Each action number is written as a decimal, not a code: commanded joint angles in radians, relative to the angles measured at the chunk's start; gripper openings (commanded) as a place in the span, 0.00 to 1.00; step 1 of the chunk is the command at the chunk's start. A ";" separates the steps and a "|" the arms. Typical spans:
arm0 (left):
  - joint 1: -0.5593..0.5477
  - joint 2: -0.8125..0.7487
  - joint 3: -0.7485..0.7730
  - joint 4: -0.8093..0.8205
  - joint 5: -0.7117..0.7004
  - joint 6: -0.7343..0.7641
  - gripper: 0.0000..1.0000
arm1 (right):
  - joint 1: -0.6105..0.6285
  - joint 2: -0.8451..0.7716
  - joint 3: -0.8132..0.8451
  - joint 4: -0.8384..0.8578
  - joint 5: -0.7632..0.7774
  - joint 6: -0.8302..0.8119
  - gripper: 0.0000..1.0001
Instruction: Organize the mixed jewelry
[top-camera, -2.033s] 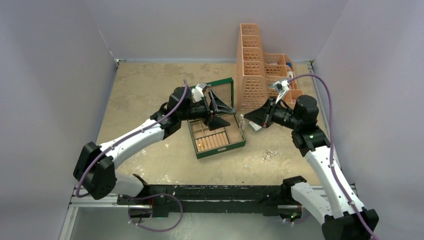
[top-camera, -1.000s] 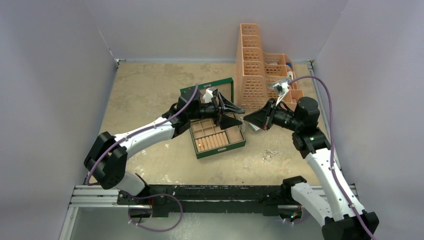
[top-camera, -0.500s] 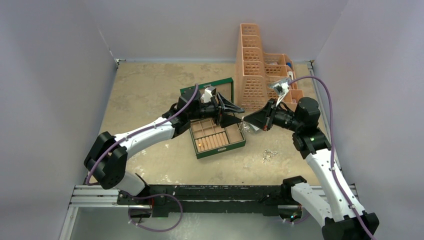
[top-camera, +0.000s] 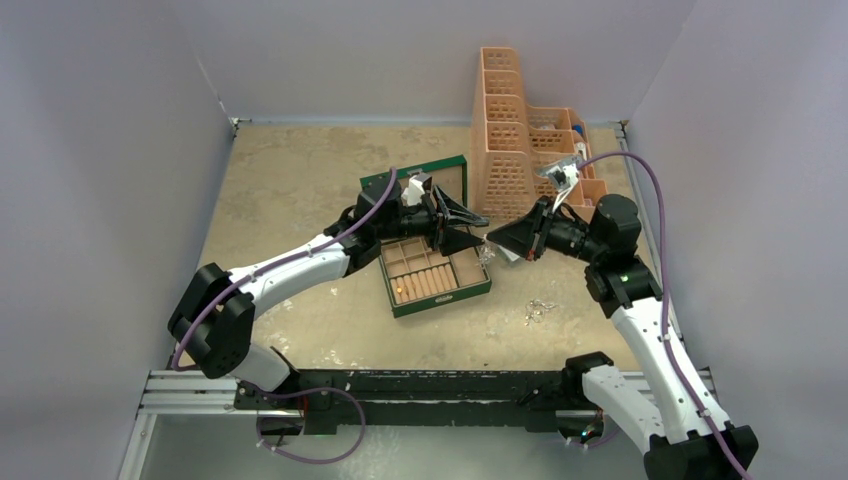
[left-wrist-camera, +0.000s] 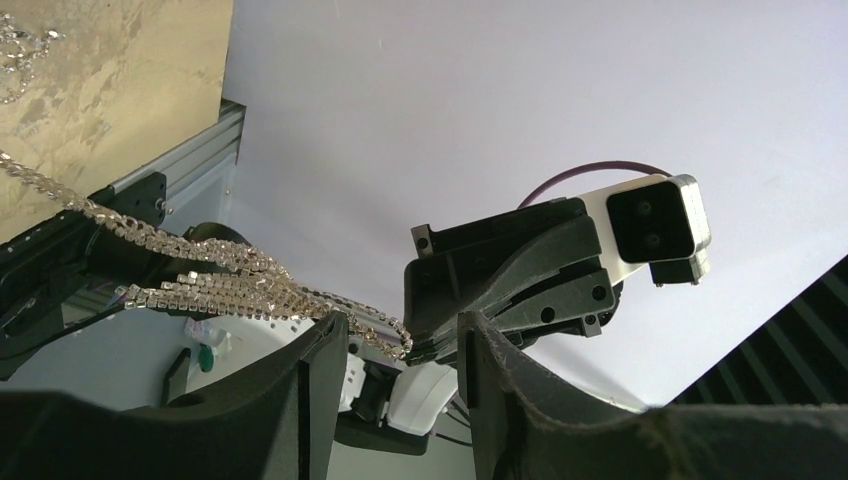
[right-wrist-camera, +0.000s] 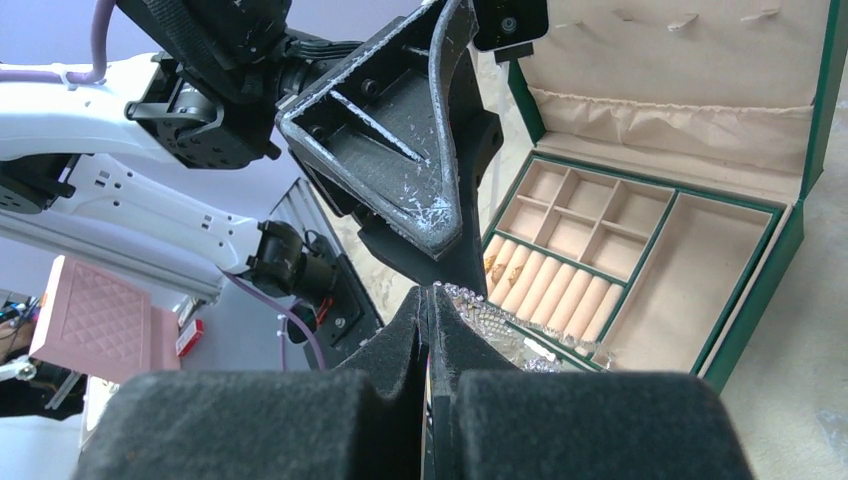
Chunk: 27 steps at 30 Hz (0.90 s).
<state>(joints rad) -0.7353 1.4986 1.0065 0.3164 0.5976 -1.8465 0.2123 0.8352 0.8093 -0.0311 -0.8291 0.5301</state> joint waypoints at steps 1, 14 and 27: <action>-0.003 -0.017 0.028 -0.014 0.004 0.002 0.43 | 0.000 -0.011 0.005 0.064 -0.001 0.001 0.00; -0.002 -0.026 -0.002 0.018 -0.002 0.040 0.25 | -0.001 0.000 -0.019 0.042 0.033 -0.002 0.00; 0.005 -0.266 -0.129 -0.313 -0.319 0.463 0.26 | 0.041 0.009 -0.163 -0.253 0.611 0.185 0.41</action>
<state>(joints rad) -0.7349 1.3273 0.8928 0.0990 0.4114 -1.5799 0.2173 0.8406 0.7055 -0.1738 -0.3985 0.5968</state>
